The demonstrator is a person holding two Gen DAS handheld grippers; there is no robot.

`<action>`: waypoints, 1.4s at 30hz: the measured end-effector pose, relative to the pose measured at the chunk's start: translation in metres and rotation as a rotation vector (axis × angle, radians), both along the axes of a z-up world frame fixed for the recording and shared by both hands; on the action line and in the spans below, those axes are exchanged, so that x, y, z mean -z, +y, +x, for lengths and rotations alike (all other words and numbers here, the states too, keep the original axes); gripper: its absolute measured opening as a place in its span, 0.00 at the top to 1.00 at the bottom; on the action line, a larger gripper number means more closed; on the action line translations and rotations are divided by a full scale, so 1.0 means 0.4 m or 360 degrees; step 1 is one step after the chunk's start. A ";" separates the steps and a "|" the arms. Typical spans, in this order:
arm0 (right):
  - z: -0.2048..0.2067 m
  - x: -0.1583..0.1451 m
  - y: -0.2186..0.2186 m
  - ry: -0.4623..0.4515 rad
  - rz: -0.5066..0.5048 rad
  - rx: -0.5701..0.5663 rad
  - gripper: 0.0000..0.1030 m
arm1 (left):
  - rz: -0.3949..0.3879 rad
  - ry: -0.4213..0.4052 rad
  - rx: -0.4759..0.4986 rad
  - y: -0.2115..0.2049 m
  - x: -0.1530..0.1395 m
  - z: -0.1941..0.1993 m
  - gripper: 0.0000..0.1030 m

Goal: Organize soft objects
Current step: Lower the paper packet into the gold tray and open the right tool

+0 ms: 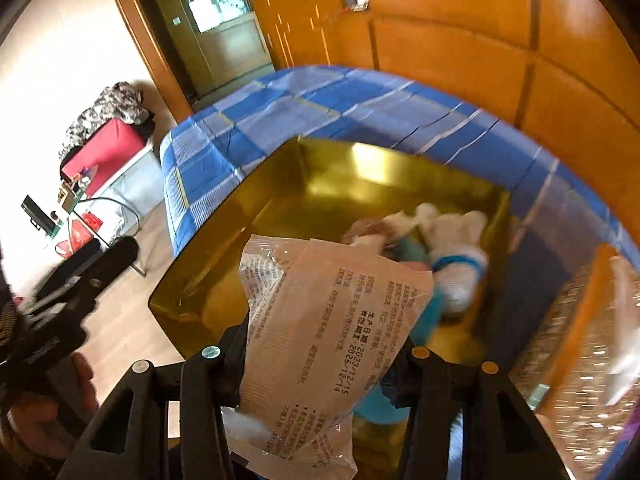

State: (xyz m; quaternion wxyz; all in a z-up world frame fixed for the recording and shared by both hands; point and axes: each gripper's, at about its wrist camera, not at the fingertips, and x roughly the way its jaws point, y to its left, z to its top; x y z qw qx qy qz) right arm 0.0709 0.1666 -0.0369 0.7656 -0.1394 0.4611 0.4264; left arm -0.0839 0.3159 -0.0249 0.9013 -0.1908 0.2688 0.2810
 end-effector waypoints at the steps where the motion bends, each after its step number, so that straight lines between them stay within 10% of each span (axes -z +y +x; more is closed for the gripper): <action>1: -0.007 0.018 0.013 0.0016 -0.0017 0.0000 0.52 | 0.0003 -0.0005 -0.0012 0.002 -0.001 -0.002 0.00; 22: -0.016 0.113 0.032 -0.0155 -0.0188 0.0066 0.42 | 0.0053 0.0071 0.0090 -0.050 0.009 0.026 0.00; 42: -0.092 -0.060 -0.175 -0.0549 0.0049 0.0358 0.24 | 0.0112 0.0066 0.0204 -0.117 0.002 0.035 0.00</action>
